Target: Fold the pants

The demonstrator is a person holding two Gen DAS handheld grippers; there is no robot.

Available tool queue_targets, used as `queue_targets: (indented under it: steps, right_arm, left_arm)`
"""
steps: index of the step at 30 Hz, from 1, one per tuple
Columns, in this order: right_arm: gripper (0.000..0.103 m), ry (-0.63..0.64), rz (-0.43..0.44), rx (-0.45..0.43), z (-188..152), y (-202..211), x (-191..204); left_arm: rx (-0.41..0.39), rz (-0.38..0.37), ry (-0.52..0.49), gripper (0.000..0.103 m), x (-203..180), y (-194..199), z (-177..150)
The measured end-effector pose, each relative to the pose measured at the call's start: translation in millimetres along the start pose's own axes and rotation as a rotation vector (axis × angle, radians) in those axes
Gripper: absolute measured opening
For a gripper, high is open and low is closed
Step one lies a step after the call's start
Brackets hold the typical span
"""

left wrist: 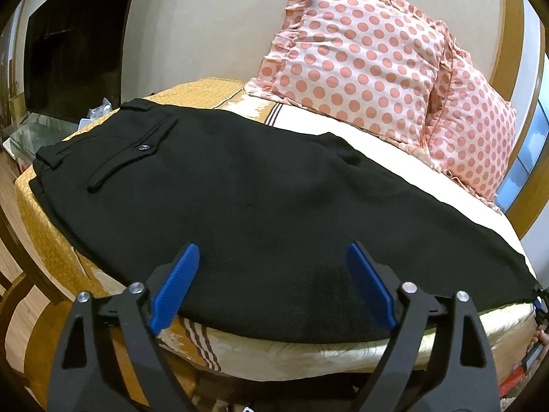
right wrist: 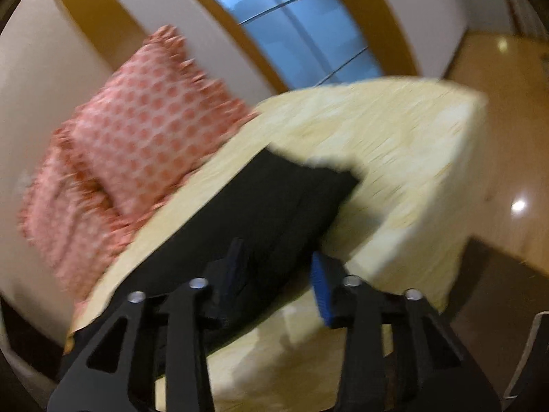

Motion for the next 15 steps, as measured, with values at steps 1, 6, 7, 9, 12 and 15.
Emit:
queue_targets:
  steps: [1, 6, 7, 9, 12, 15]
  right_arm:
    - [0.03, 0.006, -0.009, -0.012, -0.8, 0.2, 1.3]
    - [0.01, -0.186, -0.006, -0.056, 7.2, -6.7, -26.1]
    - [0.007, -0.181, -0.006, -0.053, 9.5, -8.2, -24.7]
    - [0.006, -0.12, -0.04, -0.061, 14.0, -7.6, -10.8]
    - [0.005, -0.019, -0.025, -0.103, 27.8, -3.4, 29.5]
    - [0.005, 0.13, 0.07, -0.119, 37.8, -5.4, 98.2]
  left_arm:
    - [-0.001, 0.002, -0.002, 0.091, -0.8, -0.5, -0.2]
    - [-0.006, 0.005, -0.018, 0.094, -2.4, -1.5, -1.7]
    - [-0.009, -0.001, -0.018, 0.095, -1.8, -1.3, -2.0]
    - [-0.014, -0.011, -0.015, 0.097, -1.8, -1.6, -2.9]
    - [-0.017, -0.014, -0.026, 0.1, -3.9, -3.1, -3.7]
    - [-0.023, -0.004, -0.044, 0.101, -6.1, -4.0, -5.6]
Point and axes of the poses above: each gripper's, at about its wrist camera, not at the fingertips, and y roughly against the way its jaws point, x to its left, z to its top, the point moved 1 cm from there along -y, roughly the way its jaws point, and after that the axes turned 7 degrees about y, right-handed, at the moved point
